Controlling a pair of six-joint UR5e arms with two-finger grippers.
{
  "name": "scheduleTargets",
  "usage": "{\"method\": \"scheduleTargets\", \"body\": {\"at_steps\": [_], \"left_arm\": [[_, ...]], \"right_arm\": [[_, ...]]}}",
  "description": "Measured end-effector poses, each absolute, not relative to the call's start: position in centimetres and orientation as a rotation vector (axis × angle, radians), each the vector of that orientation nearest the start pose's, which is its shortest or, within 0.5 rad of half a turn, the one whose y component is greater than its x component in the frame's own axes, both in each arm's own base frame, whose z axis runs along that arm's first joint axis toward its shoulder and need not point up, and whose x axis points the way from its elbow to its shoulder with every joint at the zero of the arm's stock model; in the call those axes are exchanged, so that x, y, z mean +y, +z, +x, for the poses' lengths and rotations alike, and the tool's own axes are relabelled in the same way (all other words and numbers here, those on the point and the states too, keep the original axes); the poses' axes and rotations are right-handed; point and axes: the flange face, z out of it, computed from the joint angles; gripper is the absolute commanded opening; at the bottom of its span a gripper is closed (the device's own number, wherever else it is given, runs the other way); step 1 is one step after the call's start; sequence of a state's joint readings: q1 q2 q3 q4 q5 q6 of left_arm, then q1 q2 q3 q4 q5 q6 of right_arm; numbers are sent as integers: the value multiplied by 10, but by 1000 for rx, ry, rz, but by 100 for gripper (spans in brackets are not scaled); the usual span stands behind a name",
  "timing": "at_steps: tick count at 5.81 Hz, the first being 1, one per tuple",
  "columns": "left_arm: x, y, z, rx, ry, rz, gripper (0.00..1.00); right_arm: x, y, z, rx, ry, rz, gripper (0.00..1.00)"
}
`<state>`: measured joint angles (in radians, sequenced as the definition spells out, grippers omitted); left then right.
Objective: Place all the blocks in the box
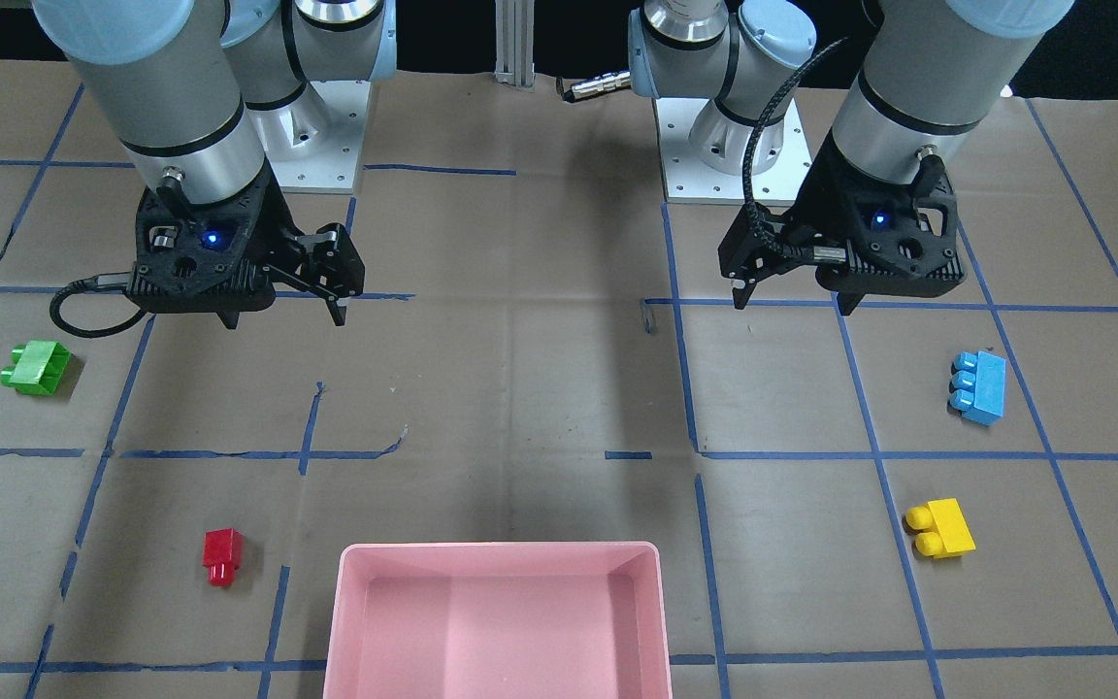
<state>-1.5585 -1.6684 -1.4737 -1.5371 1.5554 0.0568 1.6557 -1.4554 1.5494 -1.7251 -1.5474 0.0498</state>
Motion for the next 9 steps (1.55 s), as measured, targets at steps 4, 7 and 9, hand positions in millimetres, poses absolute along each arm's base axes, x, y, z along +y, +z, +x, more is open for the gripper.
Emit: {"method": "scheduleTargets", "body": {"at_steps": [4, 7, 9], "left_arm": [[-538, 488, -128, 3155, -51, 71, 99], [-538, 486, -121, 3153, -39, 70, 99], [-539, 489, -40, 3150, -9, 150, 99]], "right_arm": [[-539, 451, 180, 3112, -111, -54, 100], [-539, 454, 172, 3125, -97, -36, 100], [-545, 454, 141, 3121, -91, 28, 100]]}}
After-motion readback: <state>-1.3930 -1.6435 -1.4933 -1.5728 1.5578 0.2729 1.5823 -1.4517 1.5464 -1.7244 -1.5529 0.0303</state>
